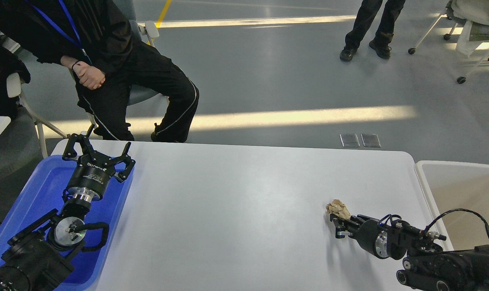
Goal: Tidy desktop
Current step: 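Lift the paper ball with the right gripper toward the white bin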
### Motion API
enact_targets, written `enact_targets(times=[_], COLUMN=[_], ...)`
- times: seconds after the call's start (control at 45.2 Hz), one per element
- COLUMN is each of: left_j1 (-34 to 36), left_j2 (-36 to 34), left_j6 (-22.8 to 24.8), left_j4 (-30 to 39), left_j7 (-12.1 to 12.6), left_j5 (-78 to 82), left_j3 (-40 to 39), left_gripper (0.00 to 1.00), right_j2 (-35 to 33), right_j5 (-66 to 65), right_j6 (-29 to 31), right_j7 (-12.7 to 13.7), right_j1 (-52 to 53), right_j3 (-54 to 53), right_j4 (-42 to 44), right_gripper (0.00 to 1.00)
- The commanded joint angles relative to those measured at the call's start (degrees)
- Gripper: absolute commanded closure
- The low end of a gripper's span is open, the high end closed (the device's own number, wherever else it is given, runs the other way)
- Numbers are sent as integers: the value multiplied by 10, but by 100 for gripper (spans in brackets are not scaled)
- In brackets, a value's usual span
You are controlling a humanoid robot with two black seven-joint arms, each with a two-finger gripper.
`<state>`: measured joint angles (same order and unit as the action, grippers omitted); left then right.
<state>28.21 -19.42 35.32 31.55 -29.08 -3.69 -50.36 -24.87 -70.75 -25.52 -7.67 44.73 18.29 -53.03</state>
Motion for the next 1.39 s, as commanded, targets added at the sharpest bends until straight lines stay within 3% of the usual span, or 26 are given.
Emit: enact_targets(times=[0.0,0.376,0.642,1.372], left_j1=[0,0,0,0], left_j2=[0,0,0,0], left_j6=[0,0,0,0], left_j4=[0,0,0,0], left_j7=[1,0,0,0], left_j5=[0,0,0,0], left_j3=[0,0,0,0], left_gripper=[0,0,0,0], right_j2=[0,-9,-68,-258], right_j5=[0,0,4,77], right_j6=[-1,-1,16,256], right_j7=[-4,-4,-13,-45], right_j1=[-2,9,58,338], right_j3=[2,7,12,10], right_j4=[0,-7,-56,-220], right_gripper=[100,100,100,100])
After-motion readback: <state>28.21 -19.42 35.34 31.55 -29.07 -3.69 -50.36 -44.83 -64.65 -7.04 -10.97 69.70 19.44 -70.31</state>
